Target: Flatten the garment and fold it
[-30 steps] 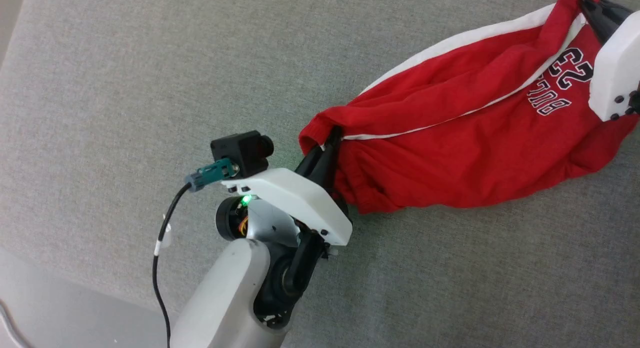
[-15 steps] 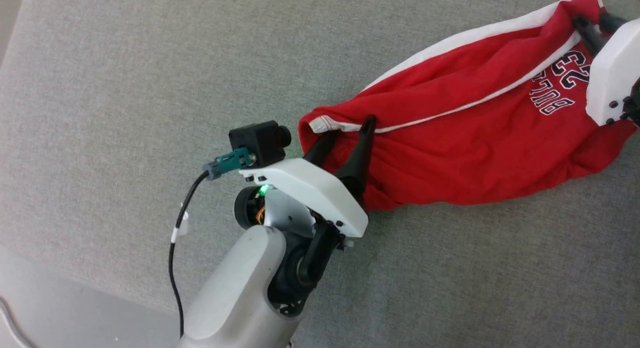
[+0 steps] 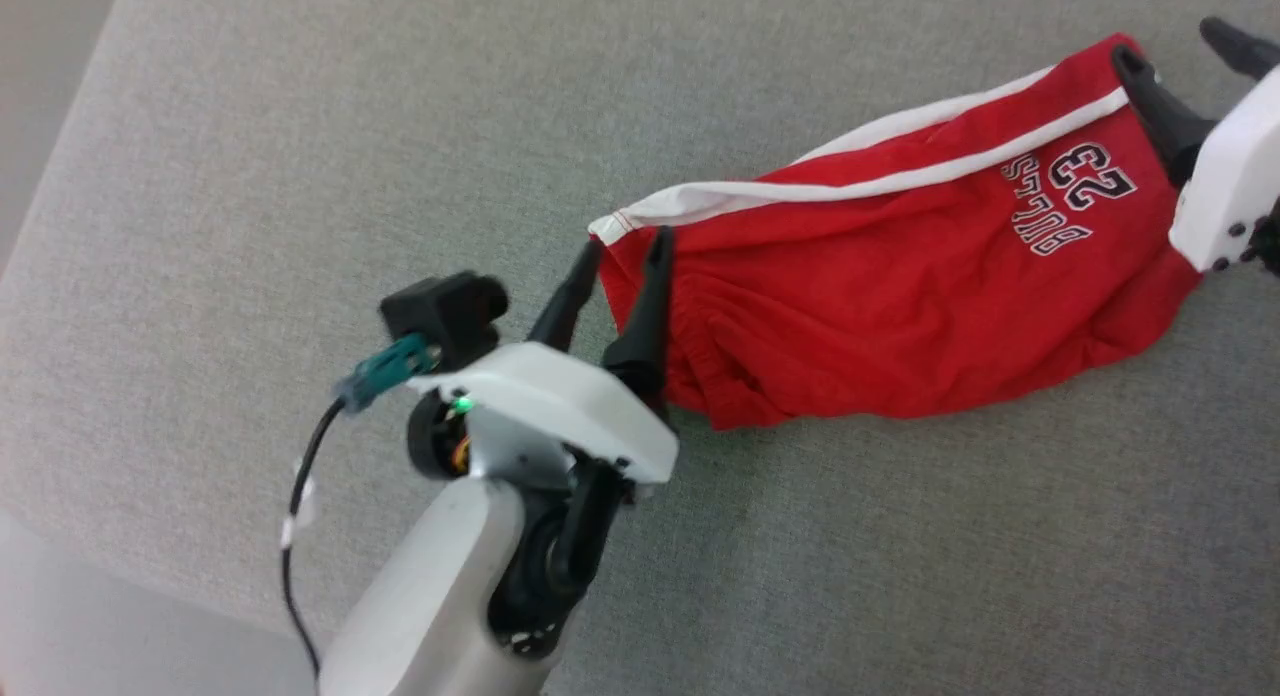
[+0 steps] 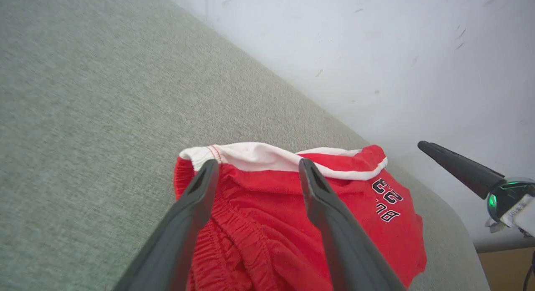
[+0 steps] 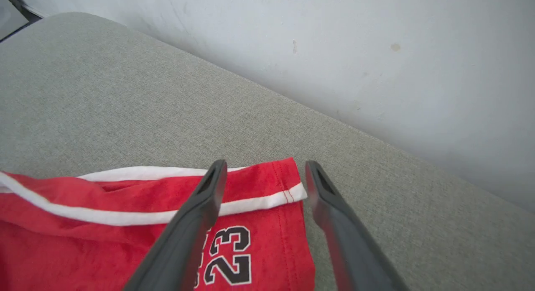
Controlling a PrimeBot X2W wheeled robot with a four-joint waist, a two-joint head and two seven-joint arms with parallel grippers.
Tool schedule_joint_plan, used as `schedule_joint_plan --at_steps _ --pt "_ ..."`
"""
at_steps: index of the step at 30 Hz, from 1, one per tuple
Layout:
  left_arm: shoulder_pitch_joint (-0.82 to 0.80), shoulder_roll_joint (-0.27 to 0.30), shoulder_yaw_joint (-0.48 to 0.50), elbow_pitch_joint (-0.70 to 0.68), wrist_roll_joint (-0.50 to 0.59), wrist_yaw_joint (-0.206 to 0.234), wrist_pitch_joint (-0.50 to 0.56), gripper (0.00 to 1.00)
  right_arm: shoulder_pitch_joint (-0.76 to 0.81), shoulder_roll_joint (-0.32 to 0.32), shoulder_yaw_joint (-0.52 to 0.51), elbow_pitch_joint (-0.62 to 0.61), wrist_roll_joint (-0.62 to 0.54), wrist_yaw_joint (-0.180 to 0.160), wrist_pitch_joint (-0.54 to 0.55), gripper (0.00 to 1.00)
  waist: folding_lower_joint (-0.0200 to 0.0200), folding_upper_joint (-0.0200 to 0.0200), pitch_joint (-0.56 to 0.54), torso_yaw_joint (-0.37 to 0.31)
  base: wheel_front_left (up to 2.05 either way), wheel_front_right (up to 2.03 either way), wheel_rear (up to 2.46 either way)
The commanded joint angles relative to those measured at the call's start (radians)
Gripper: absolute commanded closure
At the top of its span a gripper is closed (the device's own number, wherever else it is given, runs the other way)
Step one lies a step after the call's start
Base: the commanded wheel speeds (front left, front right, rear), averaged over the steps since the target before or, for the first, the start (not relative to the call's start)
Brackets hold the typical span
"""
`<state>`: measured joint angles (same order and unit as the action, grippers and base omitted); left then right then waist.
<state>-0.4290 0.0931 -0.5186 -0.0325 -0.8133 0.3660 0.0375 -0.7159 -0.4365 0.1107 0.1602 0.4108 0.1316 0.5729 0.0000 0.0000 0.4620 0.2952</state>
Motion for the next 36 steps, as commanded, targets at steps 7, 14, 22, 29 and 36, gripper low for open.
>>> schedule_joint_plan --at_steps 7,14,22,29,36 --pt "0.158 0.11 0.039 -0.147 0.096 -0.008 -0.174 0.0 0.234 0.072 -0.079 -0.252 0.017 -0.001 -0.144 0.0 0.0 0.0 -0.159 -0.035 0.0 0.0 0.0" --pt "0.273 0.168 0.046 -0.168 0.206 0.013 -0.273 0.0 0.476 0.162 -0.147 -0.395 -0.086 -0.001 -0.306 0.0 0.0 0.0 -0.212 -0.044 0.0 0.0 0.0" --pt "0.38 0.144 0.036 -0.136 0.254 0.068 -0.285 0.0 0.728 0.333 -0.234 -0.495 -0.176 -0.001 -0.399 0.0 0.0 0.0 -0.259 -0.057 0.0 0.0 0.0" --pt "0.267 0.166 0.013 -0.085 0.251 0.059 -0.147 0.0 0.754 0.364 -0.238 -0.541 -0.211 -0.001 -0.393 0.0 0.0 0.0 -0.268 -0.075 0.0 0.0 0.0" --pt "0.106 0.145 0.001 0.021 0.155 0.016 0.067 0.0 0.728 0.367 -0.223 -0.561 -0.217 -0.001 -0.374 0.0 0.0 0.0 -0.228 -0.088 0.0 0.0 0.0"
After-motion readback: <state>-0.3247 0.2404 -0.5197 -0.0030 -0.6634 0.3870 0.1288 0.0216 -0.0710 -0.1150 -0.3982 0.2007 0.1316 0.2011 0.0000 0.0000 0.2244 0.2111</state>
